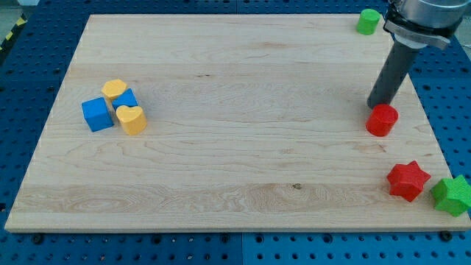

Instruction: Move the green circle closer to the red circle

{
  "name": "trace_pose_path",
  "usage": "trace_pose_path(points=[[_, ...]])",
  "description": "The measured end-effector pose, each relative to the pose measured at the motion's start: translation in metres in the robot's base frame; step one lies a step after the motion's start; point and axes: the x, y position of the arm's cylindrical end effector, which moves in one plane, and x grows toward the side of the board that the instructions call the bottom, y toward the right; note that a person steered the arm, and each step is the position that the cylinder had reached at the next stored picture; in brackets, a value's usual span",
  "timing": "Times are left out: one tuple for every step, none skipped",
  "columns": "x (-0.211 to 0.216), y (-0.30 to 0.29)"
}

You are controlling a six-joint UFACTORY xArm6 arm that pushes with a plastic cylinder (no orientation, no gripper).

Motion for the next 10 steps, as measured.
trace_pose_path(points=[[0.03,0.0],[0.061,0.0],[0.063,-0.001],[-0.033,-0.023],[-0.143,-0.056],[-0.245,-0.083],[-0.248,-0.082],[-0.25,-0.041],[-0.25,-0.012],[-0.25,0.026]])
